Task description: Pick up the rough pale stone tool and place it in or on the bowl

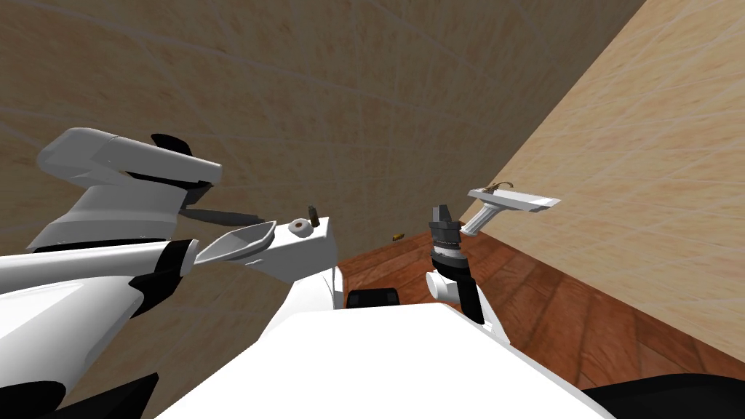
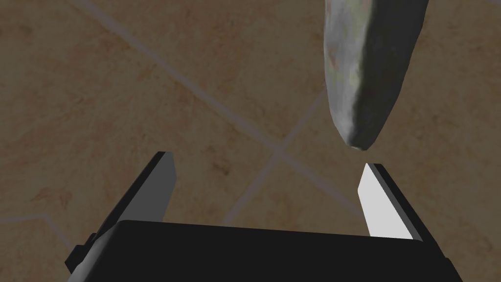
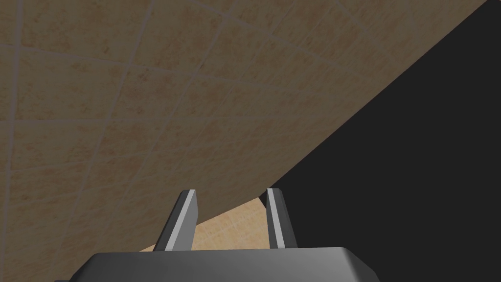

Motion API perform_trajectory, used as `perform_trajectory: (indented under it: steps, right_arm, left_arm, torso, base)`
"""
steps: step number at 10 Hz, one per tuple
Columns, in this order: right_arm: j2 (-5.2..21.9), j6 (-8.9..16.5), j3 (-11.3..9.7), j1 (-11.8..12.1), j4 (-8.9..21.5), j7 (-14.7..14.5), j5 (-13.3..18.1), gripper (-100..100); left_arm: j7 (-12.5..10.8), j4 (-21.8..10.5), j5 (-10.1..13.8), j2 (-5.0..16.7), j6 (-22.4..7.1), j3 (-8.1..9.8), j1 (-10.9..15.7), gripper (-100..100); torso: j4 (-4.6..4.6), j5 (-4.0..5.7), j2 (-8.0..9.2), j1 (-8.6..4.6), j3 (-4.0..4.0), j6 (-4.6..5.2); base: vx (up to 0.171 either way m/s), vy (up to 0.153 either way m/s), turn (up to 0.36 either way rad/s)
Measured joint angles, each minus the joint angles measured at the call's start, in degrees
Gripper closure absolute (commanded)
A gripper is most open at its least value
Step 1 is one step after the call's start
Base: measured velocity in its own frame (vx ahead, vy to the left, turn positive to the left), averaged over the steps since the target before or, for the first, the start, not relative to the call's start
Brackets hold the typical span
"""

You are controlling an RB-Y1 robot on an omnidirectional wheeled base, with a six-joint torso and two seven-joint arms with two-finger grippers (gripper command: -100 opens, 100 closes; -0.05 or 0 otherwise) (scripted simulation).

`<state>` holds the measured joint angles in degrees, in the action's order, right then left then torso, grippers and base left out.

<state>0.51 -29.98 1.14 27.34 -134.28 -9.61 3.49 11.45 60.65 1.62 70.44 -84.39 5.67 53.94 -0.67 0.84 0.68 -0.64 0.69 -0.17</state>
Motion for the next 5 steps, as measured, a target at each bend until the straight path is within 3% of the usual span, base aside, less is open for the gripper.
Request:
perform_trajectory:
  steps: [5]
  right_arm:
    - [0.0,0.0,0.0,0.0,0.0,0.0,0.0,0]
  left_arm:
    - [0.0,0.0,0.0,0.0,0.0,0.0,0.0,0]
  torso:
    - [-0.05,0.06,0.15,-0.18,0.1,0.0]
  base:
    - [0.0,0.0,0.0]
